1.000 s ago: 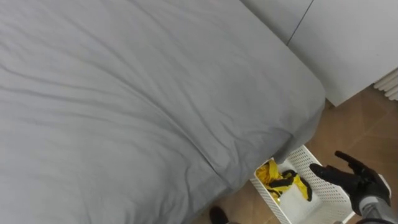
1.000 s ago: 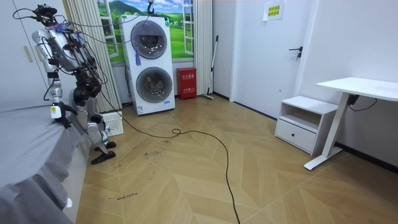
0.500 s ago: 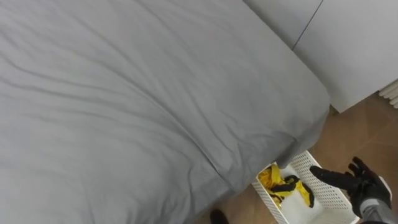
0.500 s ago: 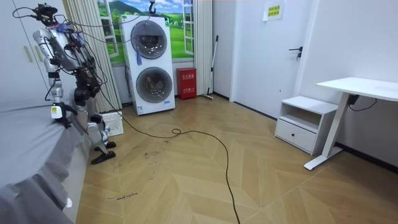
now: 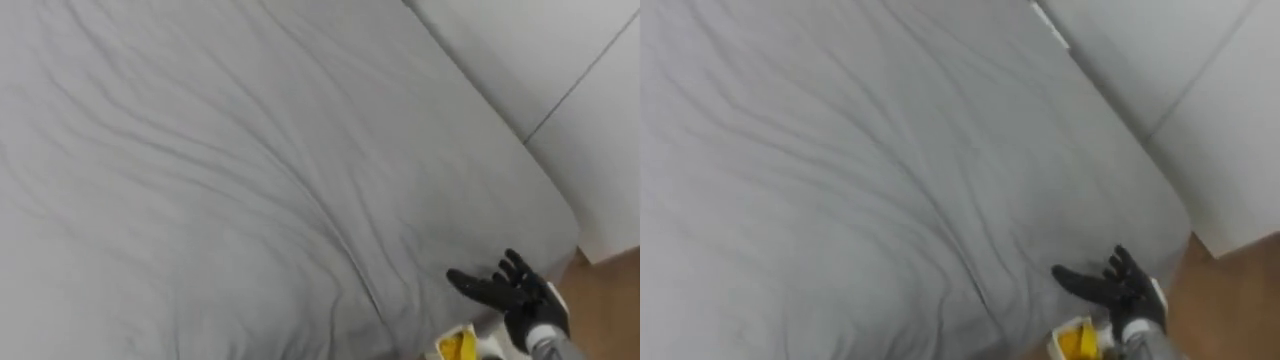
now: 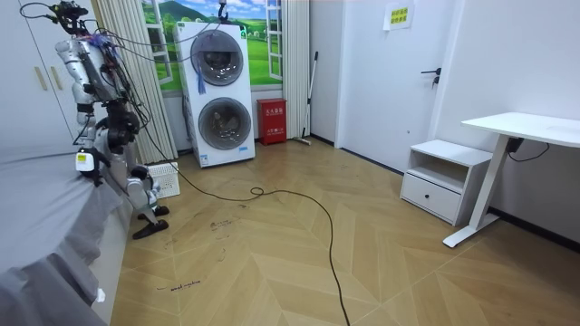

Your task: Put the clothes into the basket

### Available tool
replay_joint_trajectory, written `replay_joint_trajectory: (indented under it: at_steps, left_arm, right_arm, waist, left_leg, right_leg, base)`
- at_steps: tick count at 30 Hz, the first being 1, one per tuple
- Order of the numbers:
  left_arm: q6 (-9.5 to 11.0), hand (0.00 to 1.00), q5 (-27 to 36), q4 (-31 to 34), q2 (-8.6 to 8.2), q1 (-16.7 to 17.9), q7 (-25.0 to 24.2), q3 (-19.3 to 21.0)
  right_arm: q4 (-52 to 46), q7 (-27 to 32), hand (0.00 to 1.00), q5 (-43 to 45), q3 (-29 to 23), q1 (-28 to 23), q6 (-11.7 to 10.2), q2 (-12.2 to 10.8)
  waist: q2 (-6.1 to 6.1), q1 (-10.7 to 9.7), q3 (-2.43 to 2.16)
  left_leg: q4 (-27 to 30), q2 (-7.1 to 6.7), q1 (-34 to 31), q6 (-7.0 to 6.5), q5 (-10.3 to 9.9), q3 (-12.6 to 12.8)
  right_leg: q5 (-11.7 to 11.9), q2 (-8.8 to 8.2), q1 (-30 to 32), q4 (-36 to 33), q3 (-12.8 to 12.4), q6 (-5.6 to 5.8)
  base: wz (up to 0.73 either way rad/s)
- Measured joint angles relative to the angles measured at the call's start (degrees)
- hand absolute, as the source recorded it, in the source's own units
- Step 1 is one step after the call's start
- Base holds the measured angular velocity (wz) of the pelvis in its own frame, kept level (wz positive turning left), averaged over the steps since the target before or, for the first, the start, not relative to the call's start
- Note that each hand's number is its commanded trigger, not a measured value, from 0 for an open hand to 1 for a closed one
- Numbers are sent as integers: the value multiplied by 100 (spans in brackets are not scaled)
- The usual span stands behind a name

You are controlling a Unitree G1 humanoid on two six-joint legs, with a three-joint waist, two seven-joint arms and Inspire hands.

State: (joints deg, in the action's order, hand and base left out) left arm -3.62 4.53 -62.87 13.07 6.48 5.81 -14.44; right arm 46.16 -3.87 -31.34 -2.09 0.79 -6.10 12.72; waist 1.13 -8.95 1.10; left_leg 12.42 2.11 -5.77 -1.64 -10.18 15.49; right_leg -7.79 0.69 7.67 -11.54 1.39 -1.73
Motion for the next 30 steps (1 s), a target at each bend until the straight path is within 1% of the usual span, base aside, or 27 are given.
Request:
replay_joint_trajectory:
  at_steps: [2, 3, 5, 6, 8, 9, 10, 11, 12, 13, 14, 16, 19, 21, 23, 25, 30]
  left_arm:
    - [2, 0, -36, -2, -21, 31, 98, 50]
    - [4, 0, -35, -2, -35, 45, 145, 62]
    - [33, 0, -33, -1, -56, 70, 321, 68]
    - [39, 0, -33, -1, -68, 69, 364, 69]
    - [52, 0, -59, 41, -133, 72, 485, 152]
    - [61, 0, -79, 49, -148, 73, 489, 216]
    - [109, 0, -71, 54, -171, 72, 491, 337]
    - [184, 0, -23, 53, -206, 77, 494, 425]
    - [215, 0, 10, 49, -226, 77, 501, 442]
    - [275, 0, 64, 38, -260, 87, 529, 483]
    - [329, 0, 134, 34, -271, 111, 561, 522]
    - [439, 0, 171, 34, -292, 161, 648, 540]
    - [561, 0, 159, 41, -331, 195, 660, 681]
    - [611, 0, 159, 45, -372, 244, 650, 772]
    - [619, 0, 158, 46, -458, 263, 648, 904]
    - [621, 0, 156, 45, -506, 272, 650, 988]
    - [619, 0, 140, 44, -576, 321, 637, 1093]
  right_arm:
    - [54, 7, 0, 85, 145, 25, -6, -107]
    - [93, 11, 0, 92, 190, 26, -5, -123]
    - [176, 65, 0, 151, 350, 0, 41, -199]
    - [186, 76, 0, 181, 371, 0, 61, -221]
    - [362, 111, 0, 441, 386, 2, 75, -320]
    - [454, 116, 0, 521, 386, 10, 73, -350]
    - [681, 120, 0, 666, 402, 11, 74, -403]
    - [916, 121, 0, 728, 487, 13, 81, -422]
    - [1005, 130, 0, 734, 526, 12, 67, -423]
    - [1186, 132, 0, 744, 535, 28, 11, -422]
    - [1336, 136, 0, 852, 537, 33, -34, -419]
    - [1556, 139, 0, 1011, 560, 28, -93, -425]
    - [1812, 189, 0, 1185, 604, -6, -163, -460]
    - [1910, 224, 0, 1187, 658, -14, -184, -455]
    - [2088, 284, 0, 1187, 691, -30, -266, -450]
    - [2126, 359, 0, 1153, 691, -50, -280, -449]
    - [2271, 385, 0, 1083, 644, -56, -327, -439]
  waist:
    - [-102, 127, -48]
    - [-126, 147, -61]
    - [-182, 168, -92]
    - [-188, 178, -92]
    - [-207, 295, -92]
    - [-216, 303, -95]
    - [-242, 307, -98]
    - [-268, 354, -110]
    - [-278, 385, -110]
    - [-307, 452, -100]
    - [-356, 462, -92]
    - [-421, 502, -112]
    - [-466, 635, -120]
    - [-481, 678, -119]
    - [-473, 701, -120]
    - [-463, 699, -116]
    - [-410, 701, -123]
  left_leg:
    - [-78, -44, 245, 1, 0, -151]
    - [-86, -58, 285, 1, 0, -193]
    - [-100, -103, 383, -1, 0, -388]
    - [-105, -110, 395, -2, 0, -421]
    - [-121, -163, 431, -6, 1, -534]
    - [-124, -177, 434, -6, 1, -583]
    - [-124, -205, 441, -11, 4, -700]
    - [-118, -207, 450, -13, 5, -795]
    - [-117, -209, 460, -13, 6, -819]
    - [-117, -248, 499, -13, 6, -856]
    - [-120, -279, 540, -14, 5, -941]
    - [-122, -304, 566, -15, 4, -996]
    - [-136, -316, 567, -16, 3, -1097]
    - [-176, -331, 642, -17, 2, -1130]
    - [-180, -365, 697, -37, -14, -1213]
    - [-182, -384, 701, -44, -19, -1274]
    - [-215, -387, 746, -51, -23, -1322]
  right_leg:
    - [-31, -50, -334, 119, 124, 19]
    - [-42, -55, -407, 140, 203, 21]
    - [-58, -93, -641, 258, 384, 46]
    - [-54, -100, -680, 290, 415, 52]
    - [-59, -137, -779, 291, 543, 60]
    - [-69, -151, -816, 297, 600, 65]
    - [-90, -171, -890, 316, 689, 75]
    - [-104, -182, -923, 332, 747, 85]
    - [-107, -189, -974, 348, 777, 89]
    - [-110, -204, -1039, 386, 835, 95]
    - [-148, -212, -1098, 390, 869, 102]
    - [-197, -228, -1161, 389, 932, 113]
    - [-209, -236, -1198, 391, 994, 113]
    - [-213, -242, -1287, 412, 1020, 119]
    - [-229, -251, -1380, 487, 1062, 137]
    - [-237, -266, -1408, 489, 1141, 150]
    - [-237, -273, -1514, 464, 1205, 155]
  base:
    - [35]
    - [42]
    - [46]
    - [32]
    - [20]
    - [38]
    - [48]
    - [45]
    - [28]
    - [24]
    - [28]
    - [27]
    - [13]
    - [10]
    - [15]
    - [18]
    - [8]
